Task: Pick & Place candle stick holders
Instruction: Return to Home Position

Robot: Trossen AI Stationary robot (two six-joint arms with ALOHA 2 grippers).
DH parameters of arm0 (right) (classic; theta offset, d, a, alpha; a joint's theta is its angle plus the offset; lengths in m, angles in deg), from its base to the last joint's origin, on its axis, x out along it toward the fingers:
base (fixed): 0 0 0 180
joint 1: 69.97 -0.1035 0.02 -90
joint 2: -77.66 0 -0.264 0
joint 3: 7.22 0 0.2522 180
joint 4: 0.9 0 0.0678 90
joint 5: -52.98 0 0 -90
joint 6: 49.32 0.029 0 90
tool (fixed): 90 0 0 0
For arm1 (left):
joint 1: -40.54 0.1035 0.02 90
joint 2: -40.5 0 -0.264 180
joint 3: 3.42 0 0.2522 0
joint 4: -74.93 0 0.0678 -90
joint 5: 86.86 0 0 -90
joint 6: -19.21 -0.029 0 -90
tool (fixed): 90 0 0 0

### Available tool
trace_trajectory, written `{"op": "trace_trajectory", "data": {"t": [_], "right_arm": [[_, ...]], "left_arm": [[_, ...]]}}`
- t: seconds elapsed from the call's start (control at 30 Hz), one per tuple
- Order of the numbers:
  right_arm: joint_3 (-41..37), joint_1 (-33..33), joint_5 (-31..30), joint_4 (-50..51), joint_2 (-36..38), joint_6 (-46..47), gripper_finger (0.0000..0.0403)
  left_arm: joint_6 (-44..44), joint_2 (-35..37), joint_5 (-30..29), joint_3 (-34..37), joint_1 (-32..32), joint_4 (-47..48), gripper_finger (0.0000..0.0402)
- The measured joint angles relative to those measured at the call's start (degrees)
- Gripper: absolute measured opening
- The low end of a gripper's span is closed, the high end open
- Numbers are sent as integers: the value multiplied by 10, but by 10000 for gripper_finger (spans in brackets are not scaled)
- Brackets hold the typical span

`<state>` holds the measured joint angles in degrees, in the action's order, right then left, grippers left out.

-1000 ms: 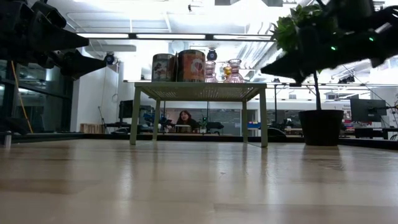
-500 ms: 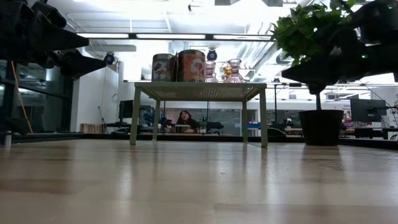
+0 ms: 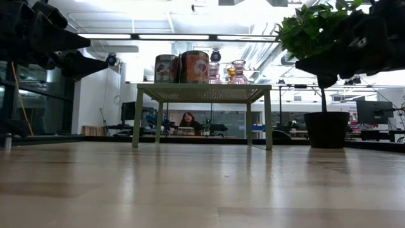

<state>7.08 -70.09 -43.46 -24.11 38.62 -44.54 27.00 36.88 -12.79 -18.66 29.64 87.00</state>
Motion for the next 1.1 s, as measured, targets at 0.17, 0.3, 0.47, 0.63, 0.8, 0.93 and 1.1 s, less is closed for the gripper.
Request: {"op": "trace_trajectory", "data": {"t": [0.17, 0.3, 0.47, 0.63, 0.8, 0.93, 1.1], "right_arm": [[0, 0, 11, 72, 75, -6, 0], [0, 0, 9, 135, 134, -4, 0], [0, 0, 9, 212, 203, 3, 0], [0, 0, 20, 287, 261, 3, 0], [0, 0, 37, 348, 313, -1, 0], [0, 0, 58, 356, 335, -6, 0], [0, -1, 70, 360, 339, -7, 0]], "left_arm": [[0, 0, 0, 0, 0, 0, 399], [0, 0, 0, 0, 0, 0, 399], [0, 0, 0, 0, 0, 0, 399], [0, 0, 0, 0, 0, 0, 399], [0, 0, 0, 0, 0, 0, 399], [0, 0, 0, 0, 0, 0, 399], [0, 0, 0, 0, 0, 0, 399]]}}
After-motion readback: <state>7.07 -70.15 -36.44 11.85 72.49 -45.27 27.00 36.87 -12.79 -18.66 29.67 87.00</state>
